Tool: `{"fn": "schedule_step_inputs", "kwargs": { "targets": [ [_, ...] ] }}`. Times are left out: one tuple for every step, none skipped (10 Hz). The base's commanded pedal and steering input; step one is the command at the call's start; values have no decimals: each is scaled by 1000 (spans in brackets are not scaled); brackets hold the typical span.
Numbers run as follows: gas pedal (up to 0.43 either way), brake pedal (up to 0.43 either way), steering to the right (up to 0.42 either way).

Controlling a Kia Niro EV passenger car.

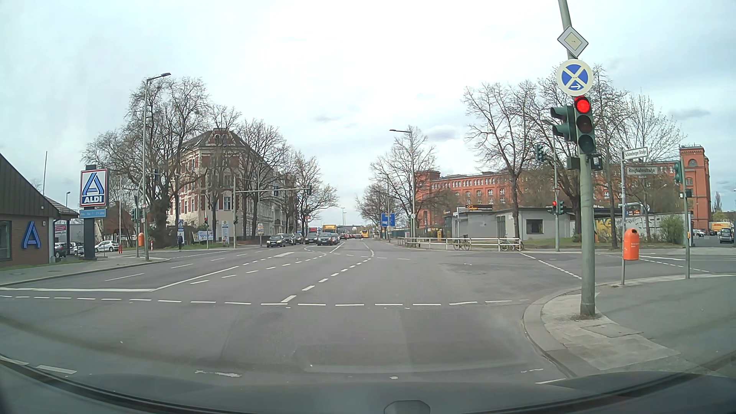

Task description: Follow the waypoints while adhering to traffic rules and regulations

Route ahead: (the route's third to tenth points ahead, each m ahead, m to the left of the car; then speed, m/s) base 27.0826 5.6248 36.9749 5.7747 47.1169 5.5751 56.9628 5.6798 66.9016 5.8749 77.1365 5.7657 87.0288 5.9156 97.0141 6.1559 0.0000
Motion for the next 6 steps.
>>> {"fn": "schedule_step_inputs", "kwargs": {
  "targets": [
    [0,354,0],
    [0,354,-1],
    [0,354,-1],
    [0,354,-1],
    [0,354,0],
    [0,354,0]
  ]
}}
